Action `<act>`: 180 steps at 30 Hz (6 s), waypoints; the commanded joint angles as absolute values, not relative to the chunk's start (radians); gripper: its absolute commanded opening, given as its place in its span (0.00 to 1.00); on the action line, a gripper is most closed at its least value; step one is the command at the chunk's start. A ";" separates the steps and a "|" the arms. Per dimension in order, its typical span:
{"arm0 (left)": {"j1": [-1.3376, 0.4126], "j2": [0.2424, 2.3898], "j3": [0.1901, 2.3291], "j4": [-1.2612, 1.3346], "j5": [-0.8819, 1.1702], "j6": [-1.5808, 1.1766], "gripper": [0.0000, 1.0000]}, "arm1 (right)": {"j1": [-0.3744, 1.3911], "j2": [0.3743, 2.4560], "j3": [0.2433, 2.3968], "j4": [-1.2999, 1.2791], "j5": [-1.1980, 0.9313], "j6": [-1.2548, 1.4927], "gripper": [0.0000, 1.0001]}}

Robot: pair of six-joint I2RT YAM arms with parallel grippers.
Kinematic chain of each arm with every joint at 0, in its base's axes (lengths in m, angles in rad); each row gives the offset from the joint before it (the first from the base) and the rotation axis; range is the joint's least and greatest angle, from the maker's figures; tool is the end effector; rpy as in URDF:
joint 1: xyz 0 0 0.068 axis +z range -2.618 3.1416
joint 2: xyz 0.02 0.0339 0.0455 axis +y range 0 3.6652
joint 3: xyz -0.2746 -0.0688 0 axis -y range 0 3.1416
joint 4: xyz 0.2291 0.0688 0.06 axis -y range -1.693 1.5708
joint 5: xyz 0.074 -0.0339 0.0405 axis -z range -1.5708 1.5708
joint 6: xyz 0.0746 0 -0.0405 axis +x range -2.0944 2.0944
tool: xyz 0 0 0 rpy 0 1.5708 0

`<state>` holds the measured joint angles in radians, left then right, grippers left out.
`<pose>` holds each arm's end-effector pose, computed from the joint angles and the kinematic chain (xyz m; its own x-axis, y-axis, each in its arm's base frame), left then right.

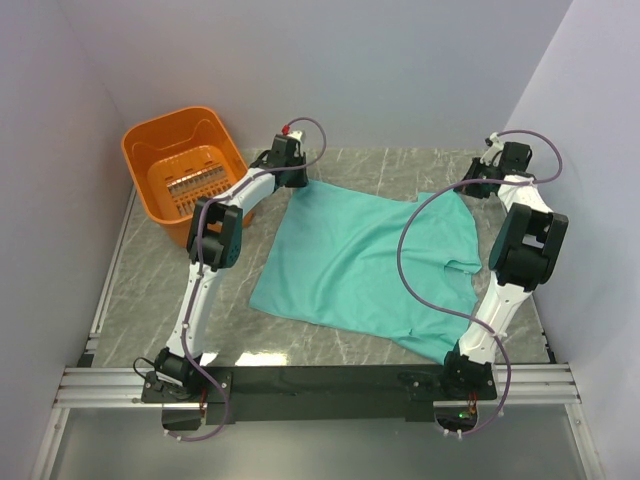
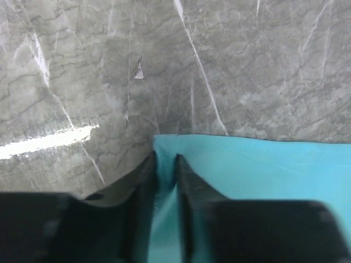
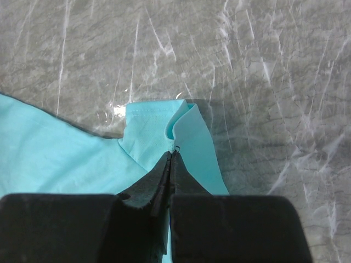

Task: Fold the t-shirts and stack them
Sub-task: Flatten the tshirt out, then fold the tshirt

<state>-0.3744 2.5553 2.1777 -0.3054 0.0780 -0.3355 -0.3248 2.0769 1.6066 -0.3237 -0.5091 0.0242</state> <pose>0.5553 -0.2244 0.1431 -0.6932 -0.0803 -0.7162 0.2040 0.9313 -0.3018 0.4685 -0.1194 0.2041 -0.6768 0.2502 -0.6924 -0.0288 0.9308 0.3645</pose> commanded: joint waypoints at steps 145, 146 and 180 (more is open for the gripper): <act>-0.351 2.278 1.783 0.317 -0.009 -0.120 0.00 | -0.242 1.468 1.085 -0.095 -0.627 -0.233 0.00; -0.348 2.266 1.773 0.324 0.003 -0.115 0.00 | -0.245 1.465 1.080 -0.094 -0.629 -0.235 0.00; -0.333 2.140 1.591 0.439 0.003 0.202 0.00 | -0.357 1.370 0.994 -0.149 -0.700 -0.288 0.00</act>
<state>-0.3370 2.2002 1.5917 0.3893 0.0032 0.1669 -0.3431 1.4143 1.0016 -0.1551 -0.6872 -0.2722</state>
